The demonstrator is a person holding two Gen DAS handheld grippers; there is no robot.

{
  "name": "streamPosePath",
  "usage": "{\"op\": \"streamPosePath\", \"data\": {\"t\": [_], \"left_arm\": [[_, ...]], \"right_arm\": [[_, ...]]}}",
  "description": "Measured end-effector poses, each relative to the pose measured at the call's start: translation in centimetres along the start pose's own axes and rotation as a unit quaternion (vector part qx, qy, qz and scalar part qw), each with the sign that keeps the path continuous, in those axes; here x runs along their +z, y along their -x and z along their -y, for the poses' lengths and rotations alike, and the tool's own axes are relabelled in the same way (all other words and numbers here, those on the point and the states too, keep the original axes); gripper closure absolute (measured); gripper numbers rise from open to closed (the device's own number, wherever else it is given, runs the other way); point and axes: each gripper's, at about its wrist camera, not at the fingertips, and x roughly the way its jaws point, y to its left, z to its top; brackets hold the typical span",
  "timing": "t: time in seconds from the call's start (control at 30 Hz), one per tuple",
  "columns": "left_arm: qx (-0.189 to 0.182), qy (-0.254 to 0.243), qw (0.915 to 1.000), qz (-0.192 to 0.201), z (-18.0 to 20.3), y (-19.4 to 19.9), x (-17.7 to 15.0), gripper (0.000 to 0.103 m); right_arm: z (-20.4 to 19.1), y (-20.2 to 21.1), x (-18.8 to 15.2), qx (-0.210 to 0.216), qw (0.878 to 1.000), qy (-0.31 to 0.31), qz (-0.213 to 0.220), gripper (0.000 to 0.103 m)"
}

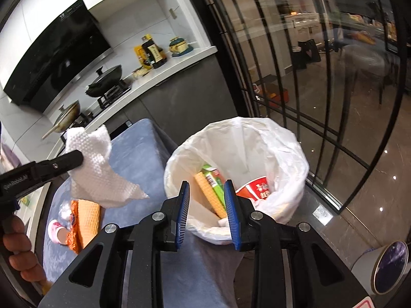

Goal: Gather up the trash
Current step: 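Carry the white tissue to the bin and open the left gripper, then move both grippers back over the table toward the orange net and snack bag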

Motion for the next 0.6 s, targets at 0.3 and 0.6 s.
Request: {"op": "streamPosePath", "data": {"t": [0.3, 0.6], "left_arm": [[-0.015, -0.028, 0.9991, -0.028, 3.7, -4.0, -0.2, 0.091], [-0.009, -0.023, 0.9995, -0.018, 4.1, -5.0, 0.0, 0.048]], "right_arm": [[1.0, 1.2, 0.7, -0.026, 1.0, 0.002, 0.017, 0.066], [1.7, 1.7, 1.2, -0.034, 0.999, -0.009, 0.029, 0.063]]}}
